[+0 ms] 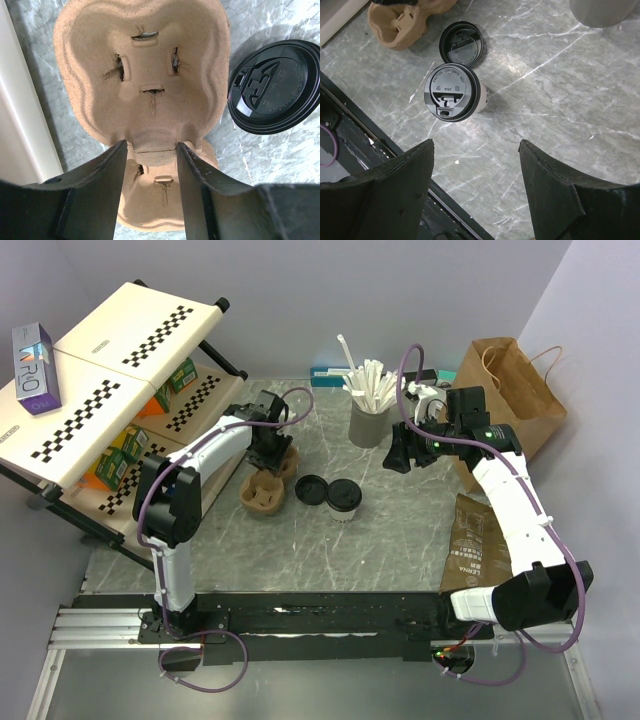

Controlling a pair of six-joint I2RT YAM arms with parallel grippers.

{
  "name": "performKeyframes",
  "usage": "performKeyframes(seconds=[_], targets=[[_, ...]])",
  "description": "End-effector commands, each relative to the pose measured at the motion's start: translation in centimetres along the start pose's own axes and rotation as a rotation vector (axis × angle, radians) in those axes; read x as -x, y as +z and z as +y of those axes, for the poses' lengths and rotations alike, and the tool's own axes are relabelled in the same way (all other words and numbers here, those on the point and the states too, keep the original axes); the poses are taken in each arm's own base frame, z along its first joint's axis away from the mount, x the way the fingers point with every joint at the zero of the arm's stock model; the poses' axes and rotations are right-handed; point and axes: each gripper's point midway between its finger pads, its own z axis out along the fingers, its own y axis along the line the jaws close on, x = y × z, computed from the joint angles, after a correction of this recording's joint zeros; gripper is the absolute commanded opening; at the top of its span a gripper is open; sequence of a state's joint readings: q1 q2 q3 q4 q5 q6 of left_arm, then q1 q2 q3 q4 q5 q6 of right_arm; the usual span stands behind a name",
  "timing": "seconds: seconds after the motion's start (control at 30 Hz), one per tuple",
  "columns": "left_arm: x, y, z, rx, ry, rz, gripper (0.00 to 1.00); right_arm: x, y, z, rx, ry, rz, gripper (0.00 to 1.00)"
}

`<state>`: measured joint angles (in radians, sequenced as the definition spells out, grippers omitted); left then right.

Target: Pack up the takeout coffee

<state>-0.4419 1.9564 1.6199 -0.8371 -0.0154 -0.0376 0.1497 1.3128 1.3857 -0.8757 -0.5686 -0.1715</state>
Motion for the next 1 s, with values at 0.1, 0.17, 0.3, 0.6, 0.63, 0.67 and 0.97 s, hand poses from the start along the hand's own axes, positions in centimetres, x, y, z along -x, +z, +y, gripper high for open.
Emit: performKeyframes(seconds=[0.1, 0.17, 0.3, 0.6, 0.63, 0.67, 0.97], targets=[[-0.2, 0.0, -0.2, -0.023, -0.008, 0.014, 0.50, 1.1, -0.6, 0.3, 0.000, -0.007, -0.044, 0.75], [-0.3, 0.0, -0.3, -0.029, -0.007, 0.017, 0.49, 1.1, -0.6, 0.3, 0.000, -0.008, -0.042, 0.75], [-0.4, -0.1, -0.5, -0.036, -0.004, 0.019, 0.46, 0.9, -0.6, 0.3, -0.002, -0.008, -0.041, 0.75], [-0.3, -2.2, -0.3, -0.038, 0.020, -0.011, 0.16, 0.9, -0.4, 0.2, -0.001, -0.004, -0.038, 0.75], [-0.2, -2.5, -0.3, -0.045, 0.018, -0.015, 0.15, 0.9, -0.4, 0.2, -0.001, -0.004, -0.038, 0.75], [-0.1, -2.6, 0.0, -0.042, 0.013, -0.020, 0.15, 0.9, -0.4, 0.2, -0.001, -0.004, -0.038, 0.75], [-1.1, -3.8, 0.4, -0.120, 0.188, 0.079, 0.01, 1.1, -0.3, 0.2, 0.005, 0.001, -0.038, 0.75]])
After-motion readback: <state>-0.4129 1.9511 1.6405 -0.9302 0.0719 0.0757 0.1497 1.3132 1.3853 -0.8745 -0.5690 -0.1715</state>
